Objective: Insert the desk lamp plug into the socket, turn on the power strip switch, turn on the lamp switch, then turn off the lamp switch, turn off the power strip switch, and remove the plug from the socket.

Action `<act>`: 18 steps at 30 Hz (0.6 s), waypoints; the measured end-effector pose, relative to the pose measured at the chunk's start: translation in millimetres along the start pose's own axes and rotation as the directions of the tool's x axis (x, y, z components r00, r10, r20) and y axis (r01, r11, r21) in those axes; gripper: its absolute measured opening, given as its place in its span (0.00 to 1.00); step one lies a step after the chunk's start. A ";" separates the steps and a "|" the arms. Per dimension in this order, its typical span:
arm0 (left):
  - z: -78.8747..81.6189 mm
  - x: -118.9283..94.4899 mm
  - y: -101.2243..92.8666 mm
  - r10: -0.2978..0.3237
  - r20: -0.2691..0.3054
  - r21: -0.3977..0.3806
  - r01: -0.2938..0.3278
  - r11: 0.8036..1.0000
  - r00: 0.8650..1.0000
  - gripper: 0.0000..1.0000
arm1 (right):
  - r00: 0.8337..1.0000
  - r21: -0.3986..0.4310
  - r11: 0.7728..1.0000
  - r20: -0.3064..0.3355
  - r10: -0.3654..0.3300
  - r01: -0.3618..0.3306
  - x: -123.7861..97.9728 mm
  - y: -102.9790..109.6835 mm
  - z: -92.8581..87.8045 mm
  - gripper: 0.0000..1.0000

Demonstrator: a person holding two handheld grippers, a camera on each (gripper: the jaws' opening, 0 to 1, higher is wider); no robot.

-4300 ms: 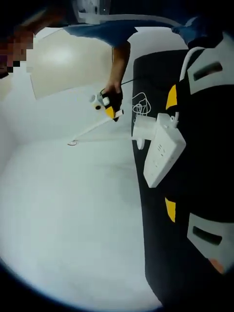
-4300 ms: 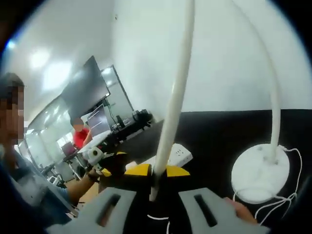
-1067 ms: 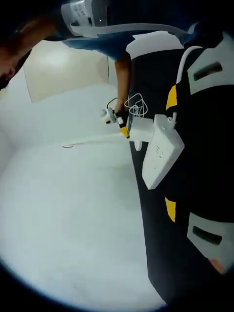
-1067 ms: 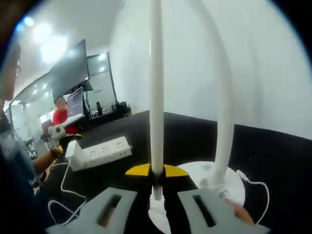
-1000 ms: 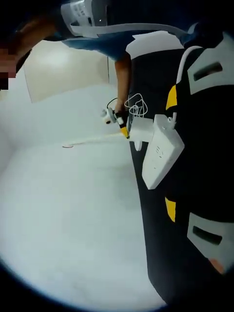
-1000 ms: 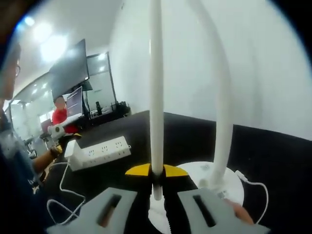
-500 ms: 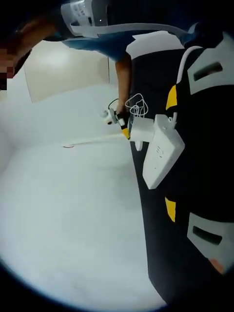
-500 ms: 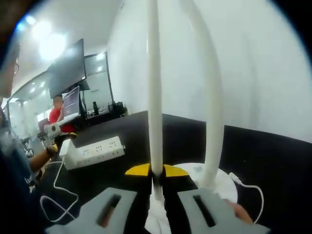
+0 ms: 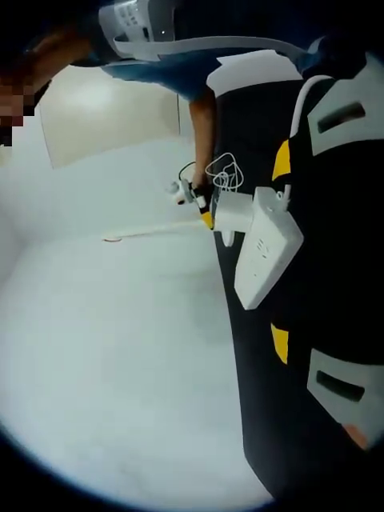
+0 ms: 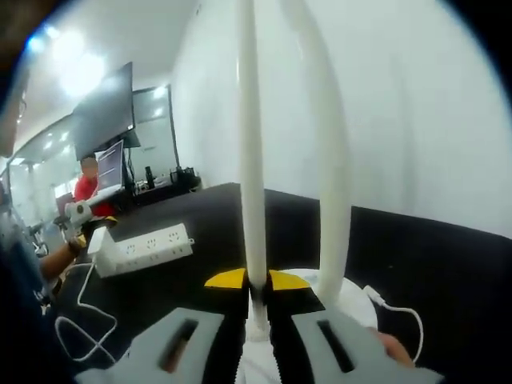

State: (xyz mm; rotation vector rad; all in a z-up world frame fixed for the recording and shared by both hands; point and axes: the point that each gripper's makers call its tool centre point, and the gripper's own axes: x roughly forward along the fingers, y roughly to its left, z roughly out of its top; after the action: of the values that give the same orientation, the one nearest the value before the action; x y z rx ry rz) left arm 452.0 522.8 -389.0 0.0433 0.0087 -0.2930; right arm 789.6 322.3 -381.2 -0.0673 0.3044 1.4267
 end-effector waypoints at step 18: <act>0.6 -0.1 -0.4 -0.001 0.004 0.007 0.001 1.000 1.000 0.65 | 0.998 0.009 0.998 0.021 -0.062 0.061 0.7 -15.9 -0.2 0.11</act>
State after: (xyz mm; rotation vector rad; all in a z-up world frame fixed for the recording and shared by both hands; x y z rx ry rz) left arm 451.8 522.5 -388.4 0.0496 0.0041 -0.2939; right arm 805.2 320.5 -383.7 -0.0545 0.2879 1.3643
